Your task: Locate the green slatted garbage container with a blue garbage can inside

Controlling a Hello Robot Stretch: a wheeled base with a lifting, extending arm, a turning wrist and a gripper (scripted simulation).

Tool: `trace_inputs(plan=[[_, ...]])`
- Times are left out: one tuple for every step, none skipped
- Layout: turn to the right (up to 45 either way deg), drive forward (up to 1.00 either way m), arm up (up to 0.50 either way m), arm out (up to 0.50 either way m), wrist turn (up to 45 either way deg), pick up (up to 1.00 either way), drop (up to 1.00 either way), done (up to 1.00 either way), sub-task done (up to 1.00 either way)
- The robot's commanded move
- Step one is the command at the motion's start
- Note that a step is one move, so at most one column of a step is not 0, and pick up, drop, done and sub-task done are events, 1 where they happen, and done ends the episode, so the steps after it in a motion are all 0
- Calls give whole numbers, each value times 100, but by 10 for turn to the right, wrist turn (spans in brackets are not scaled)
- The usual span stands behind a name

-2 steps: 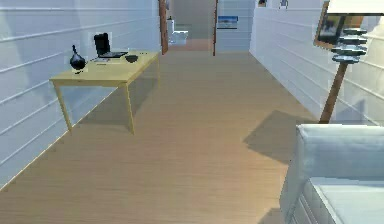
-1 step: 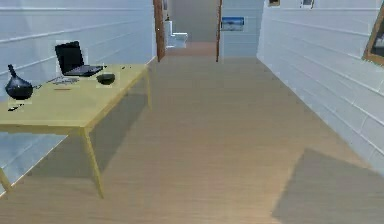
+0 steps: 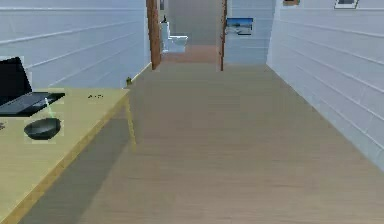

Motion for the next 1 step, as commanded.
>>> trace_inputs(plan=[[0, 100, 0, 0, 0, 0, 0, 0, 0]])
